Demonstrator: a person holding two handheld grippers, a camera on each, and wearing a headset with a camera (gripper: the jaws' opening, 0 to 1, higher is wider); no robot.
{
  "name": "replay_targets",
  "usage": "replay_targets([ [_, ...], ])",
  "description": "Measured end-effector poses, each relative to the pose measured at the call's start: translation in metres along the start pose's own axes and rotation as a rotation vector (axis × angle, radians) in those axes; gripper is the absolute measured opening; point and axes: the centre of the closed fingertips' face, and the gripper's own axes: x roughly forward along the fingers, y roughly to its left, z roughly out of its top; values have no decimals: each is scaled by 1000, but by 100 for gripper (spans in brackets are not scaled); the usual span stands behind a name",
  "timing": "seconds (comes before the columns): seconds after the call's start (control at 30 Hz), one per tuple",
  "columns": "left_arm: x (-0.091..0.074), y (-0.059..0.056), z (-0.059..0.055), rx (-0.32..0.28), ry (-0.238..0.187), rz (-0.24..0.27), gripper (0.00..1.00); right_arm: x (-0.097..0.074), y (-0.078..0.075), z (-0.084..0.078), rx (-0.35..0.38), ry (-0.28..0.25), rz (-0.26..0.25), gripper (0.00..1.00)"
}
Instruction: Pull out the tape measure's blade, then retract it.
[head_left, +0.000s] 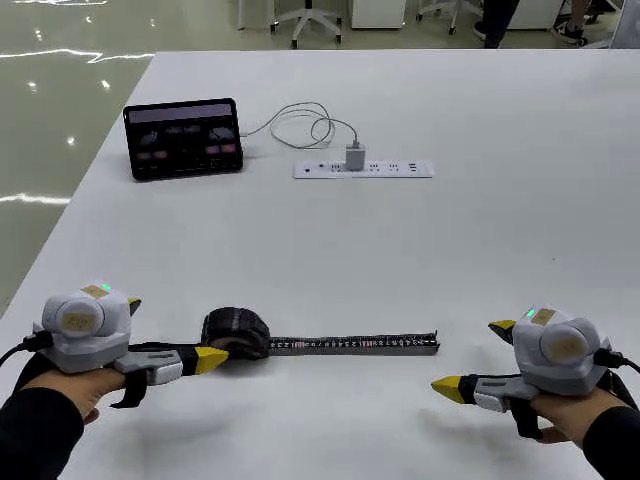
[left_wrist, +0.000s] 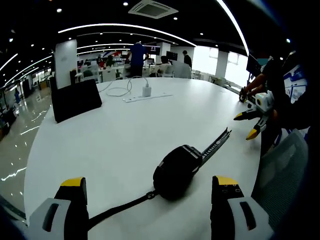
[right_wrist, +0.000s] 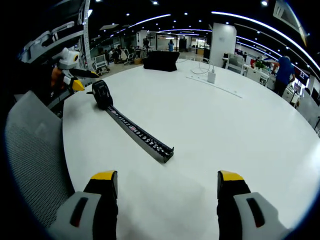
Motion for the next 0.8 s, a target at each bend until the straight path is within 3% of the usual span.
replay_targets([
  [0.17, -11, -8, -3, 16, 6, -13, 100, -12, -4, -2, 51, -26, -14, 81],
  [0.27, -19, -14, -3, 7, -29, -47, 100, -18, -3, -5, 32, -24, -20, 84],
  [0.37, -24, -13, -8, -16, -54, -60, 100, -24, -3, -8, 30, -23, -26, 86],
  [0.5, -33, -3, -15, -25, -37, -19, 100, -32, -1, -8, -3, -29, -35, 94],
  [0.6, -41, -5, -13, -29, -35, -23, 100, -38, -1, -6, -6, -32, -30, 95],
  [0.8, -53, -7, 1, 9, -72, -27, 100, -51, 0, -5, 14, -56, -38, 98],
])
